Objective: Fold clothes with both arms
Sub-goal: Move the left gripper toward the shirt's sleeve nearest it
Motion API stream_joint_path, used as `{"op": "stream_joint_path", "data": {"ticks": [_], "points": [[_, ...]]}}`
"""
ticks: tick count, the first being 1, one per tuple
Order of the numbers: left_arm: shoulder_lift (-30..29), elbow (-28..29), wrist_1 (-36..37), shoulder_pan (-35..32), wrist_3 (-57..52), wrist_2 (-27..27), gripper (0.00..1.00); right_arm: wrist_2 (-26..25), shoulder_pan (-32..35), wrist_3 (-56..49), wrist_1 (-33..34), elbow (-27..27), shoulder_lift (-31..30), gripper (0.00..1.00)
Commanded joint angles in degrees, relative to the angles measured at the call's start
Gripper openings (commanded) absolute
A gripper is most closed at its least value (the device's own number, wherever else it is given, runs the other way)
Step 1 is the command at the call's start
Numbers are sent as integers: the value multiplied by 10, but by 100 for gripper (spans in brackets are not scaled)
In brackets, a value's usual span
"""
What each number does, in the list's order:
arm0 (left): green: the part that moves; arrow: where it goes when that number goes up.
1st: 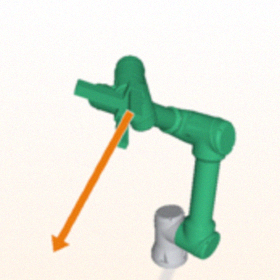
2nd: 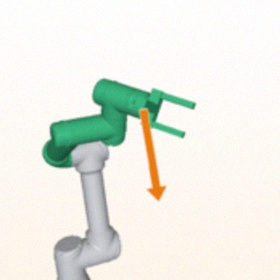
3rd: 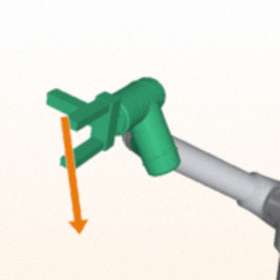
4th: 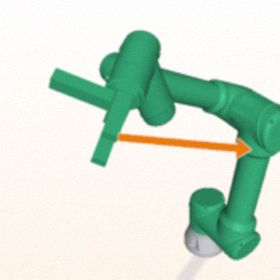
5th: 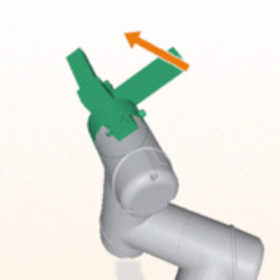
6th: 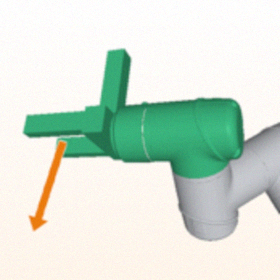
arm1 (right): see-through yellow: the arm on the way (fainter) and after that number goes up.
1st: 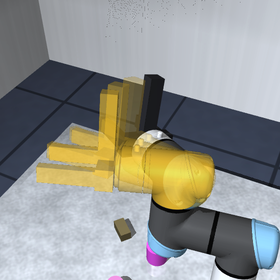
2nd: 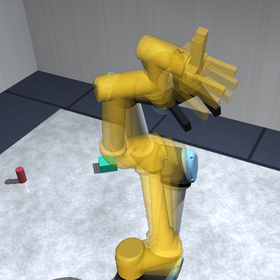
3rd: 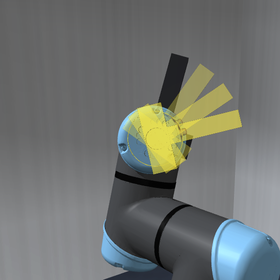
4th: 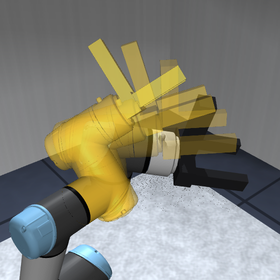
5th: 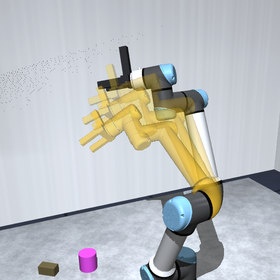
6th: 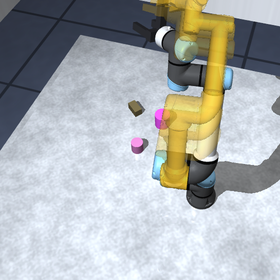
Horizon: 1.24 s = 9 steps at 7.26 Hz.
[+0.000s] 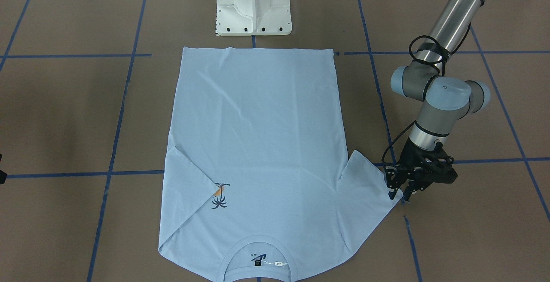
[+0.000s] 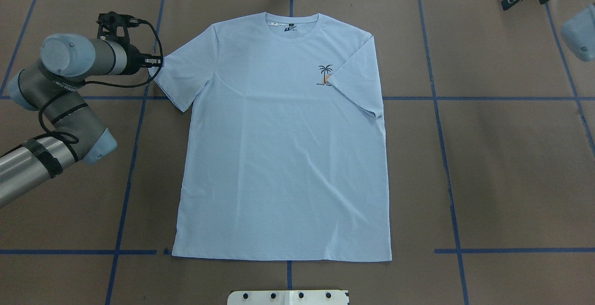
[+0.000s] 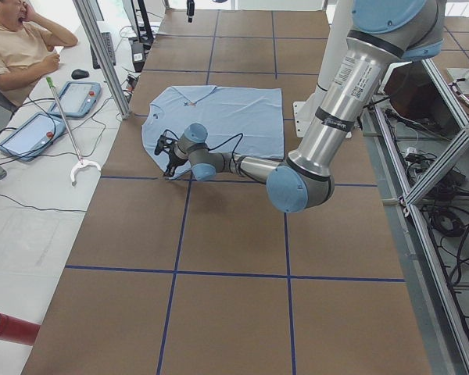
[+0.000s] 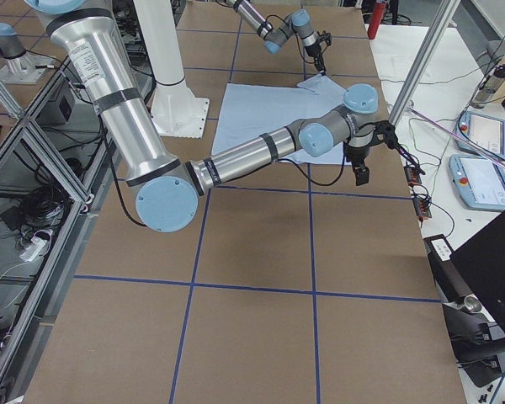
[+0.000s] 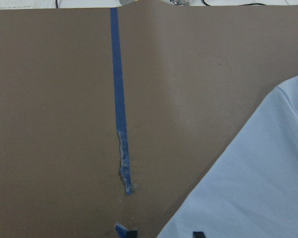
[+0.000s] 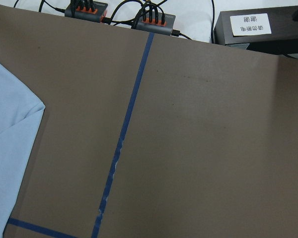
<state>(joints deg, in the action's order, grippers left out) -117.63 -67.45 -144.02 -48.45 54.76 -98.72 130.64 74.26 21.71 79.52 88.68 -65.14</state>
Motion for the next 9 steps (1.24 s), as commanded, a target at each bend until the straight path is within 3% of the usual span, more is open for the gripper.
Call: {"op": "stream_joint_path", "data": {"ticks": [1, 3, 5, 6, 7, 9], "points": [[4, 0, 1, 1, -3, 0, 45, 0, 0, 0, -1, 0, -2, 100], [4, 1, 2, 5, -3, 1, 41, 0, -1, 0, 0, 0, -2, 100], [4, 1, 3, 13, -4, 1, 20, 0, -1, 5, 0, 0, -1, 100], [4, 1, 4, 19, -3, 2, 18, 0, -1, 4, 0, -1, -1, 100], [3, 0, 5, 19, -3, 1, 0, 0, -1, 4, 0, 0, -1, 100], [-6, -7, 8, 20, -1, 2, 0, 0, -1, 7, 0, 0, -1, 100]]}}
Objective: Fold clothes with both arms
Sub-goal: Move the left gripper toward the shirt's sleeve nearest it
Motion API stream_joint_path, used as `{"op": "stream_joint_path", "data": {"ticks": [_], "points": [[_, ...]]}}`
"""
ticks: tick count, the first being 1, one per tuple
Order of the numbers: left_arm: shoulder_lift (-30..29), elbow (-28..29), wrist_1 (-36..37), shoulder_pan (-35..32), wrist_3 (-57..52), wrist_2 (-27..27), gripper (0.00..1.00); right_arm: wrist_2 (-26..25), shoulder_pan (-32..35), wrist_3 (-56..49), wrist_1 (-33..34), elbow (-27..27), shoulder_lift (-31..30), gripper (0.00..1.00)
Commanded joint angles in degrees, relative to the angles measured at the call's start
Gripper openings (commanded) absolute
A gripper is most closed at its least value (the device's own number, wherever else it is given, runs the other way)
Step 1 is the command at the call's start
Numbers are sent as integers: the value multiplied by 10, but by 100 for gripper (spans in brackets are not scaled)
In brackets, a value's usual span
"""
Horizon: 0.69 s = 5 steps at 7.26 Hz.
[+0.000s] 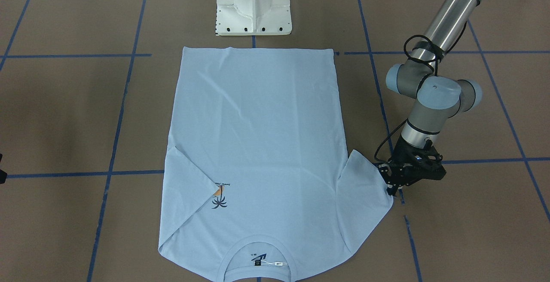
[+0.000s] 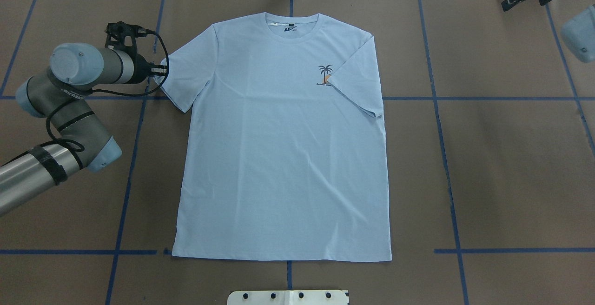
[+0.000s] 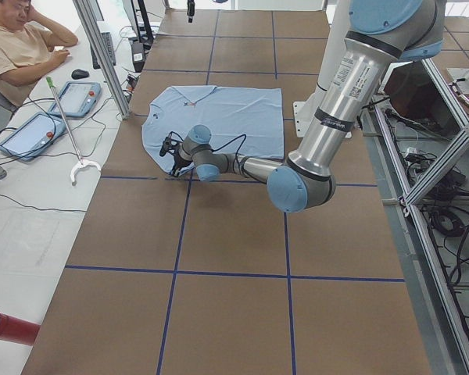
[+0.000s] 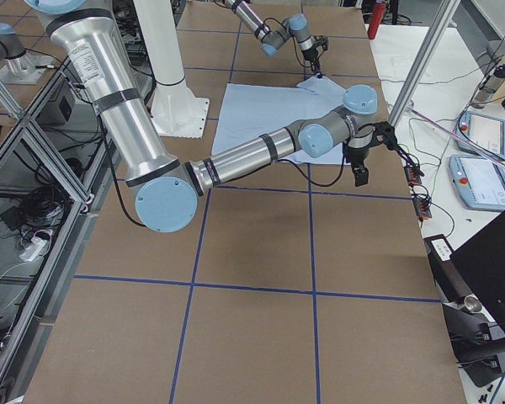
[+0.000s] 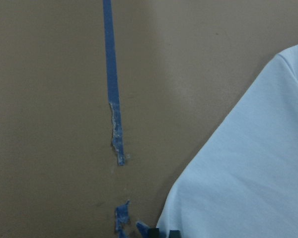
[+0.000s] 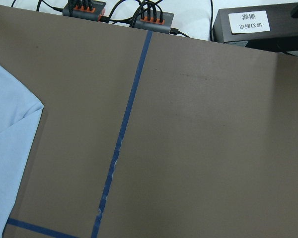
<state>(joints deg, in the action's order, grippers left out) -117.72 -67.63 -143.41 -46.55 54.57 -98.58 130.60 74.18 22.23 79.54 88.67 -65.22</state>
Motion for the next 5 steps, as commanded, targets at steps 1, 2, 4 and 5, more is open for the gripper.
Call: {"op": "stream_joint_path", "data": {"ticks": [1, 2, 4, 5], "points": [[-21, -7, 18, 2, 3, 1, 0, 0, 0, 3, -1, 1, 0, 100], [-56, -9, 66, 2, 8, 1, 0, 0, 0, 4, 0, 1, 0, 100], [-122, -30, 186, 14, 11, 5, 0, -1, 0, 5, 0, 1, -1, 100], [-158, -30, 241, 22, 19, 13, 0, -1, 0, 5, 0, 1, -1, 100]]}}
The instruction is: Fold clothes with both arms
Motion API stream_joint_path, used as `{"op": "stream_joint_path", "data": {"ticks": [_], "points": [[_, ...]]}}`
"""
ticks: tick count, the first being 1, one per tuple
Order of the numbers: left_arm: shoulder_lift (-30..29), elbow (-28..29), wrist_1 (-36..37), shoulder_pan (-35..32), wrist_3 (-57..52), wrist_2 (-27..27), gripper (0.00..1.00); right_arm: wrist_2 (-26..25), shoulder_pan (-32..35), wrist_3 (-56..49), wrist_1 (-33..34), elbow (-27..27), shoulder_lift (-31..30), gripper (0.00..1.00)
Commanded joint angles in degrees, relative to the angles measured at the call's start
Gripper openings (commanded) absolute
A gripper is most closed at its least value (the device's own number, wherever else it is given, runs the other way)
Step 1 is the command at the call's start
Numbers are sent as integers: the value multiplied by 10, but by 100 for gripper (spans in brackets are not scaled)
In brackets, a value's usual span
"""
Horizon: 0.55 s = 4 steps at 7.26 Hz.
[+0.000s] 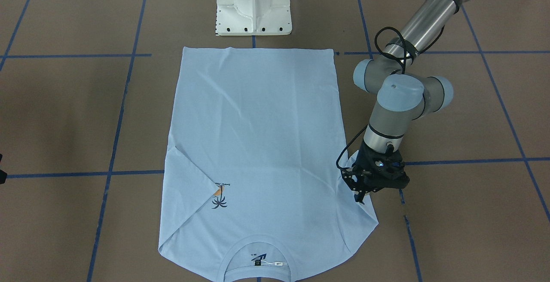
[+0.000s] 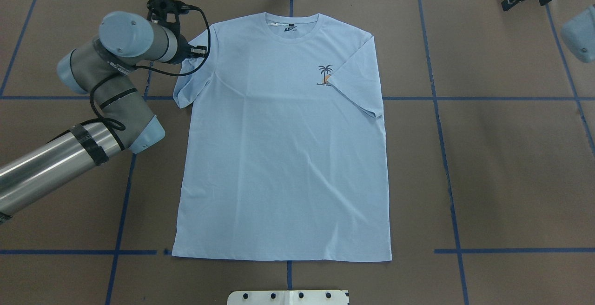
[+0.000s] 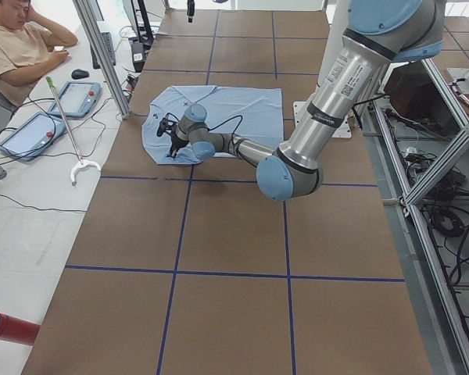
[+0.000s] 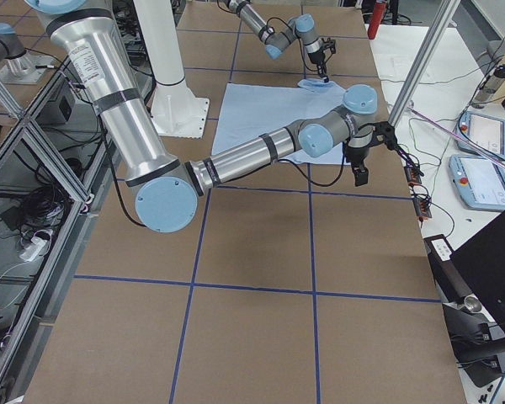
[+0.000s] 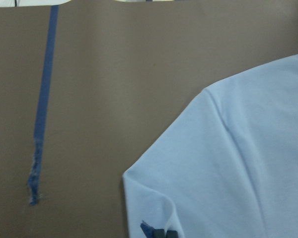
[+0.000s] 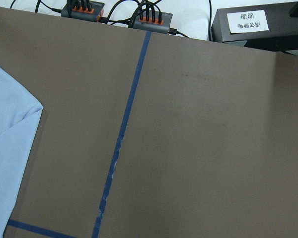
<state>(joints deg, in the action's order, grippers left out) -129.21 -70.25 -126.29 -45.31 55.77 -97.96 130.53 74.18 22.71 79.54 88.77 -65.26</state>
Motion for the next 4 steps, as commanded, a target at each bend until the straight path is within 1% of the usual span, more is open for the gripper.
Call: {"op": "stream_joint_path", "data": {"ticks": [1, 2, 3, 4], "points": [[-63, -1, 93, 33, 47, 27, 0, 0, 0, 0, 0, 0, 0, 100], [-71, 2, 94, 43, 55, 33, 0, 0, 0, 0, 0, -1, 0, 100], [-91, 26, 94, 48, 56, 35, 0, 0, 0, 0, 0, -1, 0, 100], [-95, 35, 89, 51, 55, 35, 0, 0, 0, 1, 0, -1, -1, 100]]}}
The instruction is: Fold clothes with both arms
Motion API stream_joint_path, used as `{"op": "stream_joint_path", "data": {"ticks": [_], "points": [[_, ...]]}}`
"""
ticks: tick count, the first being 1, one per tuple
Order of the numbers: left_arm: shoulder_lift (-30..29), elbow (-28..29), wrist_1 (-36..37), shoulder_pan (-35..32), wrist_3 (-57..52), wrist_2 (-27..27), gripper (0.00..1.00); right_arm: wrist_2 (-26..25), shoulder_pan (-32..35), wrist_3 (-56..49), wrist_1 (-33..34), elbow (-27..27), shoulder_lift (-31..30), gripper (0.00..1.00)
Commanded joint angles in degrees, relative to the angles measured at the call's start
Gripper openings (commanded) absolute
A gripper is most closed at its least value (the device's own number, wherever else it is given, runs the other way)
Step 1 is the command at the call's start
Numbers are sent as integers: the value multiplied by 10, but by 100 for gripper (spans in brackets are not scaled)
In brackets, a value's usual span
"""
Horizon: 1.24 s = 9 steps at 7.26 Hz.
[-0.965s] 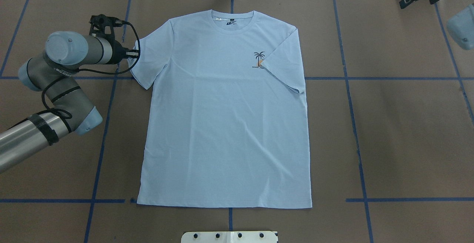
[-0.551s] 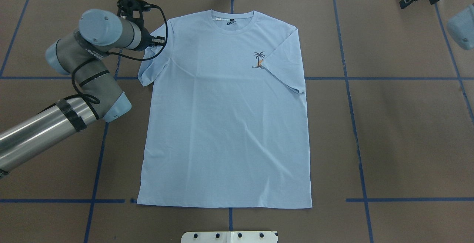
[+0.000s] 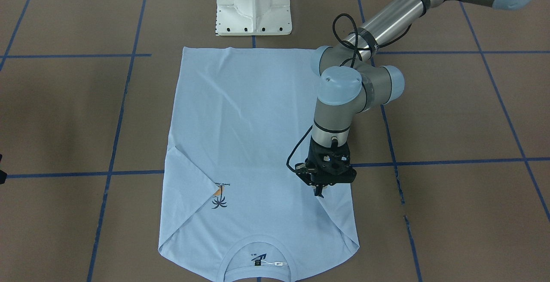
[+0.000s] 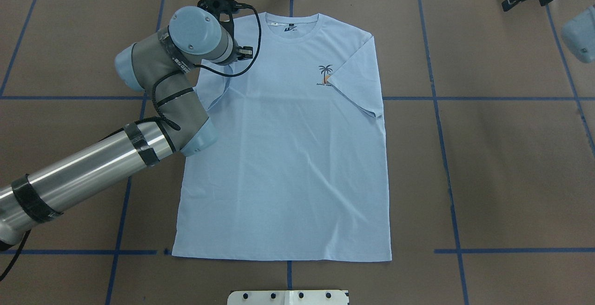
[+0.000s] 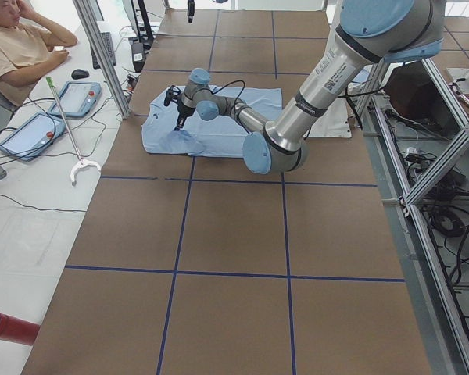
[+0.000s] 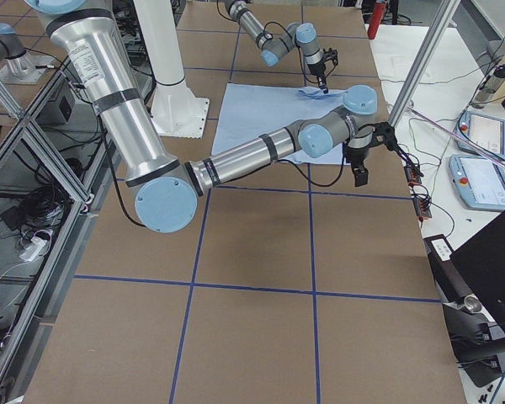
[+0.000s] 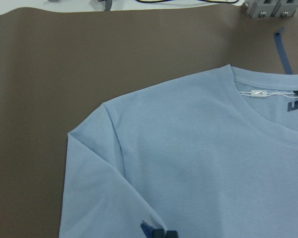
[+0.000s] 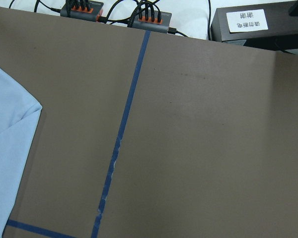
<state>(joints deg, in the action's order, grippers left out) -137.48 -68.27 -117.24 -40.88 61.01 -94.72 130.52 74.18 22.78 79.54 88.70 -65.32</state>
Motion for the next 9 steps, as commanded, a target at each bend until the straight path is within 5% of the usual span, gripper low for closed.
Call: {"op": "stream_joint_path", "data": {"ticks": [1, 2, 3, 6, 9], "points": [[-13, 15, -3, 11, 2, 2, 0, 0, 0, 1, 0, 1, -2, 100], [-13, 13, -5, 13, -1, 2, 44, 0, 0, 0, -1, 1, -2, 100], [-10, 9, -6, 13, -7, 1, 99, -1, -2, 1, -8, 0, -3, 100], [37, -100, 12, 12, -49, -42, 100, -11, -52, 134, -34, 40, -19, 100], [123, -248, 32, 16, -42, -59, 100, -130, -185, 352, -67, 214, -118, 100]]}}
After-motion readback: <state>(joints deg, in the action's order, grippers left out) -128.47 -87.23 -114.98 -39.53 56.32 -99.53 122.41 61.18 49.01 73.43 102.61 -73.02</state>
